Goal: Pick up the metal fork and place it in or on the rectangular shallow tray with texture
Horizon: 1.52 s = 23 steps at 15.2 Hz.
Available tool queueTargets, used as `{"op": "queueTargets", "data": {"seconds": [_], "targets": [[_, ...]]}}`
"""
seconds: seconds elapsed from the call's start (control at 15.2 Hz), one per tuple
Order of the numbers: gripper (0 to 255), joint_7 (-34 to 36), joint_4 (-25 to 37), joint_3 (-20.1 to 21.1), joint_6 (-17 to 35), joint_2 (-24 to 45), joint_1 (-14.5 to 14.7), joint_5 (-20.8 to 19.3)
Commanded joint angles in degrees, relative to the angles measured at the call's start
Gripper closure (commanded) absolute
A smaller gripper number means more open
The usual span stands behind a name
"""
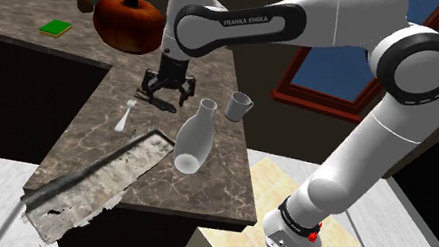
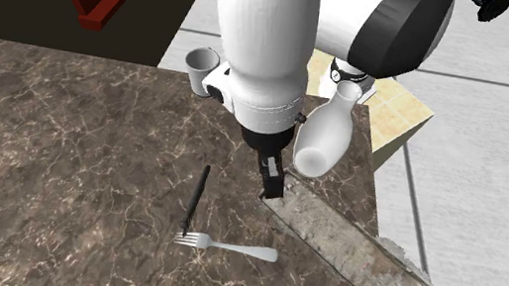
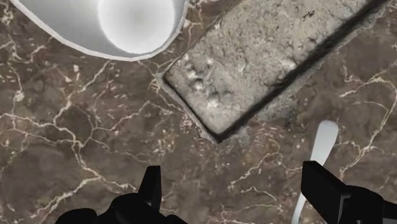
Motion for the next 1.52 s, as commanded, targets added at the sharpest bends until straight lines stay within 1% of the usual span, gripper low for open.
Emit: {"op": "queueTargets", "data": {"seconds": [0.0, 0.33, 0.59, 0.66, 1.12, 1.45], "targets": [[0, 4.01, 4.53, 0.25, 0.79, 5.71, 0.50, -1.89], [0, 12.51, 15.88, -0.64, 0.94, 18.01, 3.26, -5.48], [0, 18.01, 26.90, -2.21, -0.43, 28.00, 6.02, -7.47], [0, 18.07, 27.09, -2.30, -0.47, 28.16, 6.11, -7.46], [0, 18.46, 24.31, -2.64, 4.39, 30.28, 6.64, -8.10], [0, 18.46, 24.31, -2.64, 4.39, 30.28, 6.64, -8.10]]}}
